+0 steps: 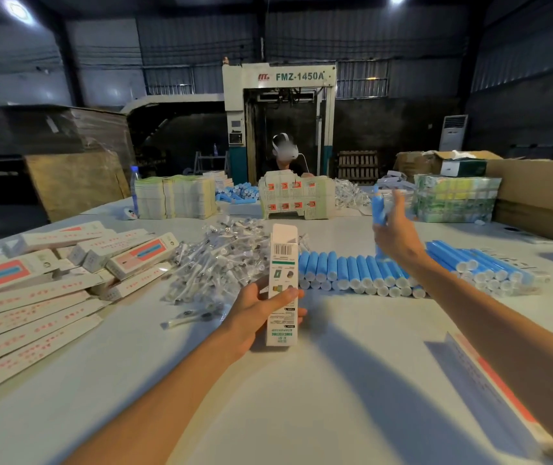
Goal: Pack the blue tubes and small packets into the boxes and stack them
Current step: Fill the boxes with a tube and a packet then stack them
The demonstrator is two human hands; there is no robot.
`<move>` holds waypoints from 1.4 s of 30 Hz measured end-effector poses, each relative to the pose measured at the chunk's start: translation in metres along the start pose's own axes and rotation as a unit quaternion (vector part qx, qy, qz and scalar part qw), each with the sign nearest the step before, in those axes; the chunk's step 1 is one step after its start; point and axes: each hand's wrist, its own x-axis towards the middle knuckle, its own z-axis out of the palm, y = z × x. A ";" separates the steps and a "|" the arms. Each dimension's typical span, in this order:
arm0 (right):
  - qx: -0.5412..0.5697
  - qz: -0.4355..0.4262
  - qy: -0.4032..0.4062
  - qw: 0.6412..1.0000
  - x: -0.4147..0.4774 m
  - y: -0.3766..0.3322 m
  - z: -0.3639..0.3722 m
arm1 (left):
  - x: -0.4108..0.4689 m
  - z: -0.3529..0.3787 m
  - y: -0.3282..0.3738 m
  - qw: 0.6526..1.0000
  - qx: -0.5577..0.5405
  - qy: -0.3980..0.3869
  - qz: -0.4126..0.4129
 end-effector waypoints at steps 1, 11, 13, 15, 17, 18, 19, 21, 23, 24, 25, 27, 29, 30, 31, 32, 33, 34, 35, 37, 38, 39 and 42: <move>0.122 -0.021 -0.004 0.992 0.000 -0.018 -0.002 | 0.000 0.000 0.000 1.000 -0.001 0.001 -0.001; 0.319 -0.092 -0.117 0.936 -0.023 -0.094 0.035 | -0.001 0.004 -0.002 1.000 -0.026 0.003 -0.008; 0.283 -0.084 -0.114 0.948 -0.024 -0.090 0.040 | -0.003 0.003 -0.003 1.000 -0.019 -0.001 -0.005; 0.243 -0.090 -0.123 0.958 -0.019 -0.086 0.039 | -0.005 0.002 -0.003 1.000 -0.008 0.000 -0.003; 0.206 -0.100 -0.176 0.957 -0.015 -0.087 0.037 | -0.005 0.002 -0.002 1.000 0.010 0.004 0.005; 0.182 -0.109 -0.209 0.955 -0.015 -0.089 0.038 | -0.004 0.001 -0.002 1.000 0.020 0.006 0.009; 0.151 -0.125 -0.232 0.953 -0.015 -0.091 0.040 | -0.003 0.000 -0.002 1.000 0.026 0.008 0.012; 0.091 -0.162 -0.240 0.953 -0.020 -0.092 0.048 | 0.000 -0.002 -0.003 0.999 0.023 0.020 0.014; 0.067 -0.184 -0.224 0.955 -0.026 -0.089 0.059 | 0.004 -0.004 -0.006 0.999 0.017 0.040 0.022; 0.061 -0.192 -0.217 0.955 -0.031 -0.087 0.065 | 0.005 -0.005 -0.007 0.998 0.022 0.054 0.029; 0.059 -0.199 -0.211 0.955 -0.036 -0.085 0.070 | 0.006 -0.007 -0.008 0.996 0.031 0.072 0.037; 0.081 -0.206 -0.187 0.957 -0.046 -0.078 0.083 | 0.007 -0.015 -0.009 0.989 0.065 0.119 0.059; 0.111 -0.189 -0.162 0.962 -0.056 -0.071 0.096 | 0.008 -0.027 -0.008 0.978 0.088 0.171 0.081; 0.114 -0.171 -0.160 0.965 -0.062 -0.066 0.103 | 0.009 -0.033 -0.008 0.973 0.080 0.195 0.090; 0.107 -0.158 -0.163 0.968 -0.067 -0.062 0.110 | 0.010 -0.038 -0.007 0.969 0.062 0.217 0.097; 0.092 -0.152 -0.169 0.970 -0.072 -0.056 0.118 | 0.011 -0.042 -0.005 0.965 0.038 0.237 0.104; 0.073 -0.151 -0.176 0.970 -0.076 -0.050 0.127 | 0.012 -0.046 -0.004 0.960 0.015 0.257 0.110; 0.053 -0.154 -0.187 0.969 -0.081 -0.045 0.135 | 0.013 -0.048 -0.002 0.954 -0.003 0.278 0.116; 0.036 -0.157 -0.199 0.967 -0.085 -0.041 0.143 | 0.013 -0.050 -0.001 0.948 -0.016 0.294 0.120; -0.009 -0.169 -0.221 0.961 -0.093 -0.035 0.158 | 0.016 -0.053 0.000 0.943 -0.032 0.305 0.130; -0.039 -0.175 -0.226 0.957 -0.095 -0.032 0.165 | 0.018 -0.055 0.000 0.942 -0.038 0.307 0.133; -0.069 -0.178 -0.228 0.955 -0.097 -0.029 0.171 | 0.019 -0.056 -0.001 0.941 -0.043 0.309 0.132; -0.135 -0.170 -0.218 0.952 -0.102 -0.025 0.182 | 0.021 -0.059 -0.003 0.944 -0.051 0.301 0.123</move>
